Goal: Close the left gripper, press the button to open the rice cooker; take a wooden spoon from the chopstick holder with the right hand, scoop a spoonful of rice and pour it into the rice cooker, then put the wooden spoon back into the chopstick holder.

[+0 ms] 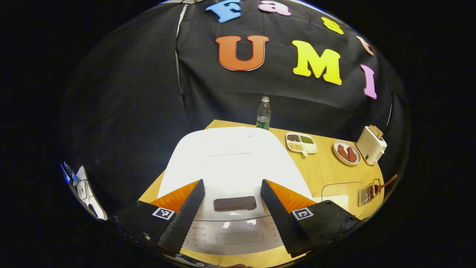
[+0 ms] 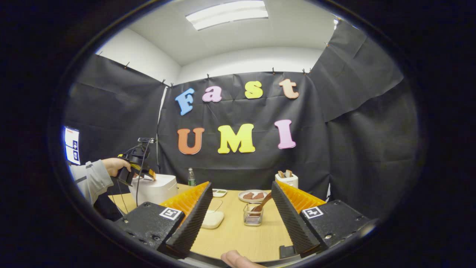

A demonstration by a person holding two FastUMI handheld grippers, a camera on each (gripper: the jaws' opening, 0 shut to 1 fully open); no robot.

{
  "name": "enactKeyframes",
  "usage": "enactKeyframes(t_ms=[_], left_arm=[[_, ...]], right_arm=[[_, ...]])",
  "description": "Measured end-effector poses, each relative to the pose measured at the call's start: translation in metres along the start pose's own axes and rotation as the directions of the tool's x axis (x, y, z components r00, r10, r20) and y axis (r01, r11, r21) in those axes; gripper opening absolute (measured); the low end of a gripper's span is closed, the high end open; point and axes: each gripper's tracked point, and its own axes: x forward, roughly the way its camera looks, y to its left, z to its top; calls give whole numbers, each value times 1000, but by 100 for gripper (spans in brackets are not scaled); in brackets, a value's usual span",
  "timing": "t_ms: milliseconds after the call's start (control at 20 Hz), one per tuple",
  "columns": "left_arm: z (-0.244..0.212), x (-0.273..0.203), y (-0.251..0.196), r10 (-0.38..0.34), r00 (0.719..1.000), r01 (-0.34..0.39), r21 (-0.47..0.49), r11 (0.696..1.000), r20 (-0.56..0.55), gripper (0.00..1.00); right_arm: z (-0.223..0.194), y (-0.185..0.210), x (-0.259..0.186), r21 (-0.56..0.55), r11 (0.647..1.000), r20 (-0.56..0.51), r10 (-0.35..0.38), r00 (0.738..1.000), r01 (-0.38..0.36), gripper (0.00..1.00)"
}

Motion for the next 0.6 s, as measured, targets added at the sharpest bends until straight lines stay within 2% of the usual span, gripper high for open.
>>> enactKeyframes(t_ms=[300, 350, 400, 500, 550, 600], left_arm=[[4, -15, -1, -14, 998, 15, -18, 1000, 65, 96], [6, -24, -4, -24, 997, 27, -28, 999, 79, 96], [10, -32, -6, -34, 994, 38, -29, 999, 103, 96], [16, -53, -5, -25, 989, 30, -30, 999, 148, 96], [23, -68, -7, -22, 983, 28, -34, 999, 182, 96], [28, -87, -9, -23, 975, 32, -37, 999, 221, 96]], right_arm=[[-4, -24, 10, -4, 998, -30, -70, 997, 70, 100], [-3, -29, 13, -5, 996, -31, -85, 996, 85, 100], [-1, -33, 16, -6, 995, -32, -99, 995, 99, 96], [4, -42, 23, -2, 992, -35, -127, 991, 127, 96], [7, -47, 26, 2, 990, -40, -140, 989, 140, 100], [10, -51, 28, 10, 988, -44, -152, 987, 153, 100]])
